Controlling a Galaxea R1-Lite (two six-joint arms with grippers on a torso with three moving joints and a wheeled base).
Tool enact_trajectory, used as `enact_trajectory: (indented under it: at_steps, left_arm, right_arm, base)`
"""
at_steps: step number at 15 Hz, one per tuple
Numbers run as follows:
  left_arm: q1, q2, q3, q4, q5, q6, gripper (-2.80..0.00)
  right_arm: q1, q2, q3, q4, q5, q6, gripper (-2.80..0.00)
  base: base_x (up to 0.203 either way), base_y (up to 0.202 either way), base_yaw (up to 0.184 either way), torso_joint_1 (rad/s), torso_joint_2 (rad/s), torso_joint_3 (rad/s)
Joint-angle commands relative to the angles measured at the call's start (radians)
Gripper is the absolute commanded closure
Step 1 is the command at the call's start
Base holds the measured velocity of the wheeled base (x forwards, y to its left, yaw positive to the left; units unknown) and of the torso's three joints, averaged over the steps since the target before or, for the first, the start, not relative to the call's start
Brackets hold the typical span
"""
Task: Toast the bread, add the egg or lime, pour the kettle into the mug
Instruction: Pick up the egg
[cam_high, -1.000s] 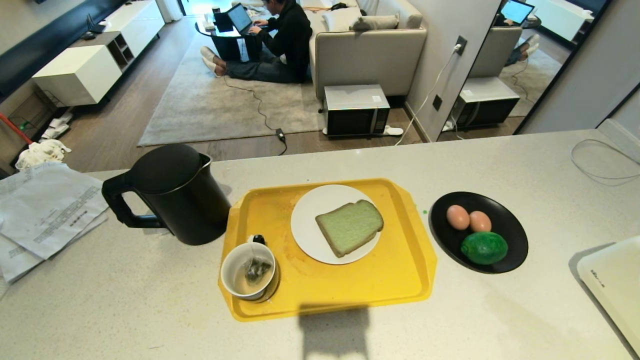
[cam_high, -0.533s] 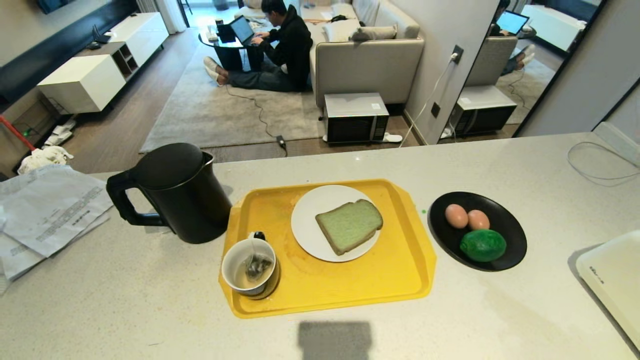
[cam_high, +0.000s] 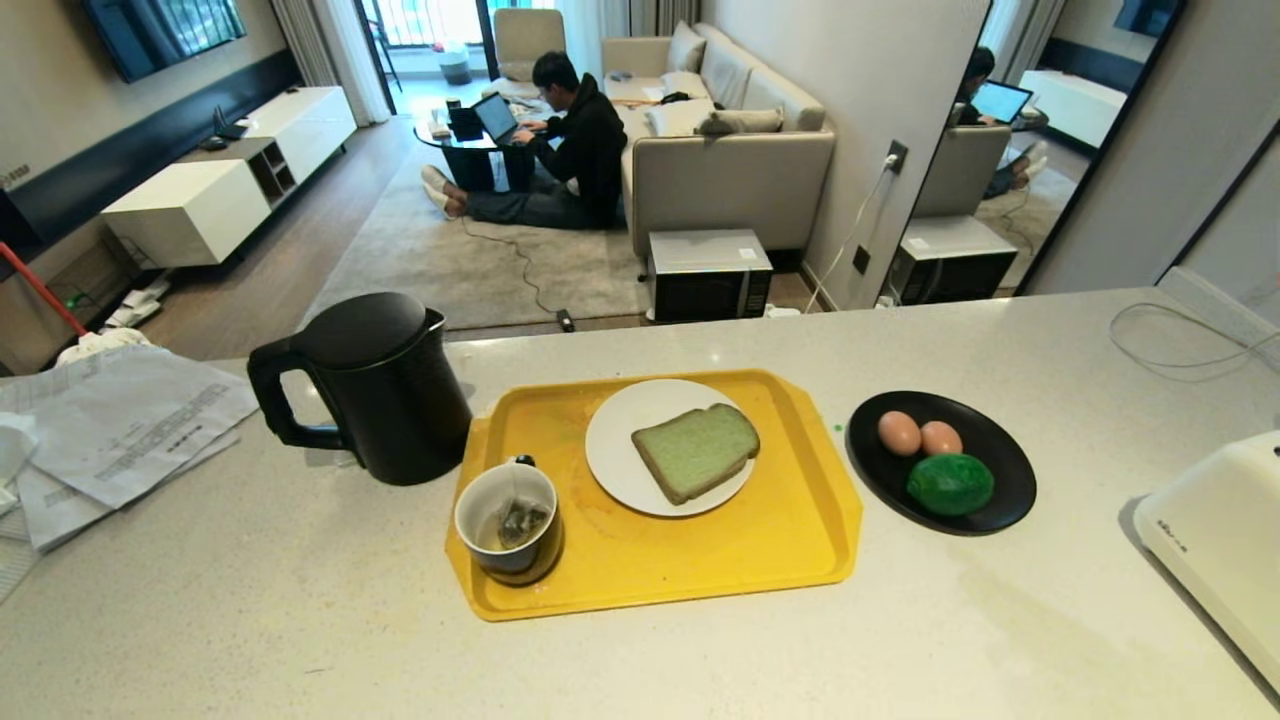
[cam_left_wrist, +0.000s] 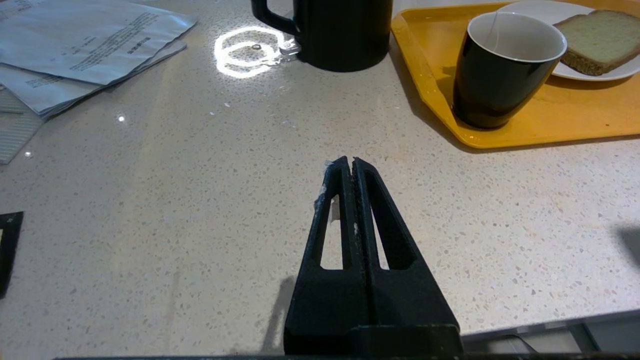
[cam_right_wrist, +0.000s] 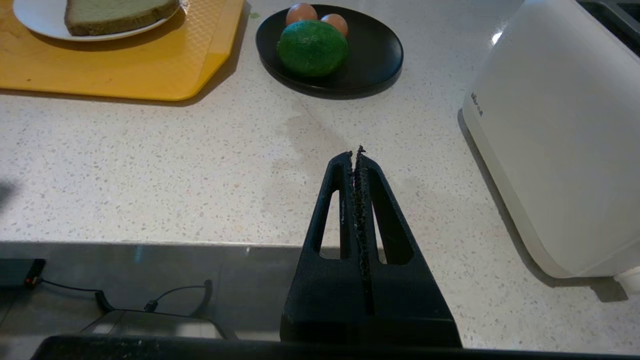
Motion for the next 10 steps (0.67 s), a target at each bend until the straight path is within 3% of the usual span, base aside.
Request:
enact_trajectory:
  at_steps: [1,4,10]
  left_arm:
    - [0.0,0.001,0.0,0.0,0.0,0.0,0.0]
    - [0.0,0.001,0.0,0.0,0.0,0.0,0.0]
    - [0.0,0.001,0.0,0.0,0.0,0.0,0.0]
  right_arm:
    - [0.0,0.001,0.002,0.0,0.0,-0.001,0.0]
    - [0.0,0.001,0.002,0.0,0.0,-0.003,0.0]
    - [0.0,0.001,0.002,0.0,0.002,-0.006,0.0]
  base:
    - [0.0,0.0,0.0,-0.169,0.32,0.198]
    - [0.0,0.0,0.0,-0.168,0.31,0.17]
    - [0.0,0.0,0.0,-0.012,0.02,0.013]
